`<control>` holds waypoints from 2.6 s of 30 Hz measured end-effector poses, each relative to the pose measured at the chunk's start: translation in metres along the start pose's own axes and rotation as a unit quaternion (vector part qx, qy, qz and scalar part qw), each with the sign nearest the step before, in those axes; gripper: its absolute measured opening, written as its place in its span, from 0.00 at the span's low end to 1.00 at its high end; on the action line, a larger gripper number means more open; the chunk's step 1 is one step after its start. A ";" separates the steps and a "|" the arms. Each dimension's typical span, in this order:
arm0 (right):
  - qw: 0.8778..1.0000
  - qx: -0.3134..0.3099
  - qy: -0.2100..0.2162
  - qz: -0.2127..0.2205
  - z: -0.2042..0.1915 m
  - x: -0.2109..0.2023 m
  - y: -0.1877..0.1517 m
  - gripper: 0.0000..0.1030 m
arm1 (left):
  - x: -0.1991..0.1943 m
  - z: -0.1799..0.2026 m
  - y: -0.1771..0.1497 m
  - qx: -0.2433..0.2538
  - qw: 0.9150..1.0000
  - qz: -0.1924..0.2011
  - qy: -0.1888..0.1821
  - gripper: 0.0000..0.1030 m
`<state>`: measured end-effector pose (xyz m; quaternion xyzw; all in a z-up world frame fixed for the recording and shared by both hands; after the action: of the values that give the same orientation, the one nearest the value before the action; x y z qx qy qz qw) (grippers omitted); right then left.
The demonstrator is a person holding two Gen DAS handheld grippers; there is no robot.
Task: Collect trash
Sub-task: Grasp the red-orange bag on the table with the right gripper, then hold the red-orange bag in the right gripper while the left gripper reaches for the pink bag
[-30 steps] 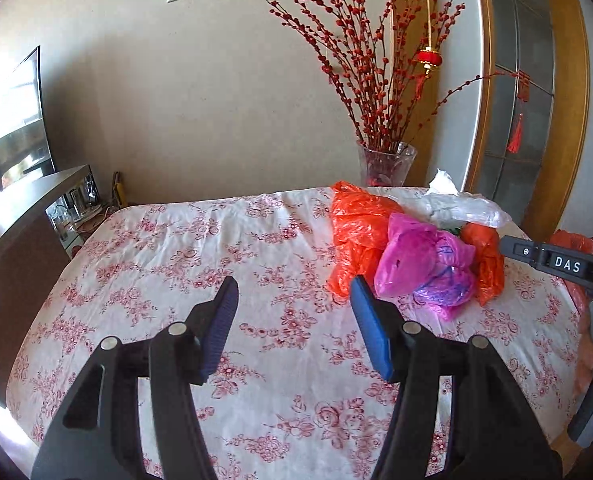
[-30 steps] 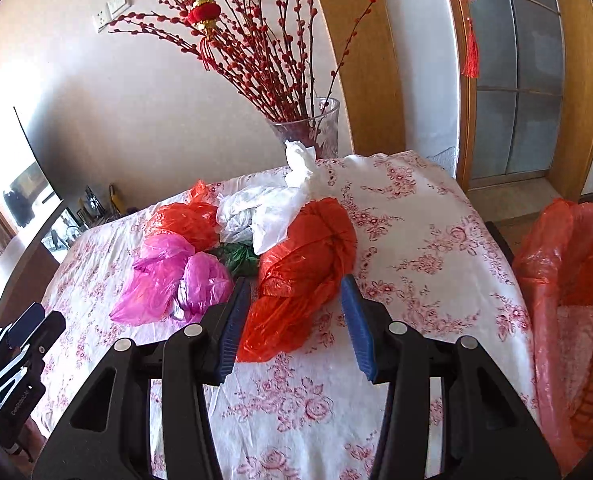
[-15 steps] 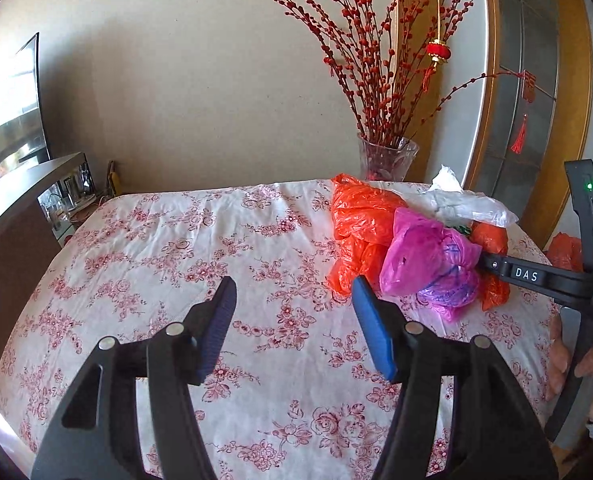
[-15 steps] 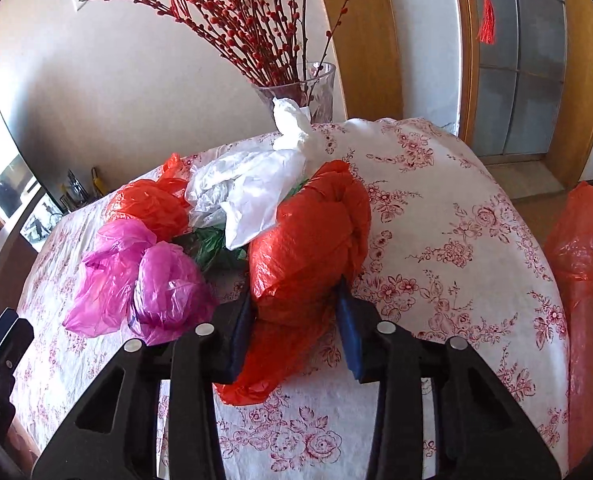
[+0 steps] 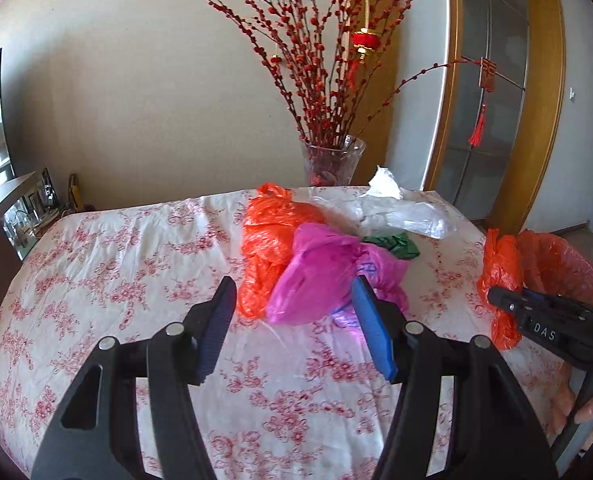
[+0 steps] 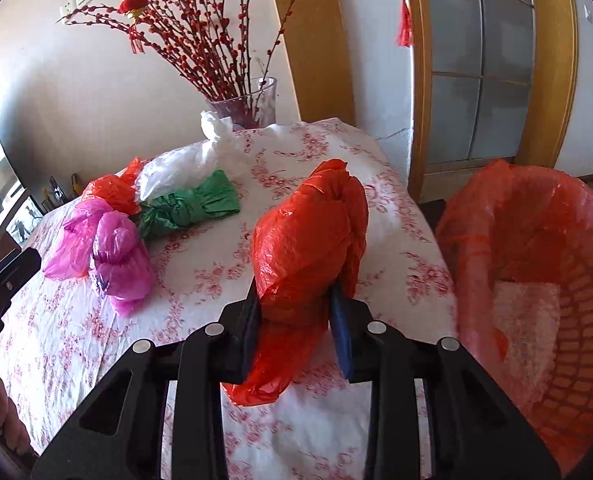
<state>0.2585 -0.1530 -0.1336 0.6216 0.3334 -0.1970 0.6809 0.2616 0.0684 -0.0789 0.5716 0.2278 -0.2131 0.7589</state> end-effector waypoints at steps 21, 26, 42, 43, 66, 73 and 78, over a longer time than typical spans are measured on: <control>1.000 0.014 0.016 -0.007 0.012 -0.009 -0.020 0.31 | 0.063 0.048 -0.025 0.026 0.997 -0.075 -0.008 0.31; 1.000 0.006 0.019 0.001 0.009 -0.016 -0.020 0.31 | 0.047 0.052 -0.028 0.037 0.997 -0.062 -0.023 0.22; 1.000 0.007 0.024 0.005 0.009 -0.027 -0.026 0.30 | 0.043 0.066 -0.029 0.039 0.997 -0.063 -0.009 0.81; 1.000 0.007 0.025 0.006 0.009 -0.027 -0.026 0.30 | 0.046 0.068 -0.030 0.046 0.997 -0.060 0.000 0.80; 1.000 0.001 0.019 0.014 0.009 -0.037 -0.031 0.30 | 0.017 0.052 -0.042 0.035 0.996 -0.061 -0.061 0.02; 0.999 -0.001 0.019 0.033 0.012 -0.053 -0.026 0.30 | -0.006 0.055 -0.041 0.045 0.995 -0.046 -0.076 0.02; 0.999 0.000 0.019 0.034 0.013 -0.058 -0.028 0.30 | -0.002 0.044 -0.037 0.029 0.997 -0.047 -0.058 0.06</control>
<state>0.2012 -0.1785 -0.1131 0.6362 0.3247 -0.1619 0.6809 0.2424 0.0165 -0.0956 0.5688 0.2038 -0.2878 0.7430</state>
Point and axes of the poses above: each gripper's, at about its wrist camera, not at the fingertips, and x roughly the way its jaws point, z to its right, y to its top, the point moved 7 cm from there along x, roughly the way its jaws point, and after that the axes turned 15 degrees about -x, right-handed, at the moved point
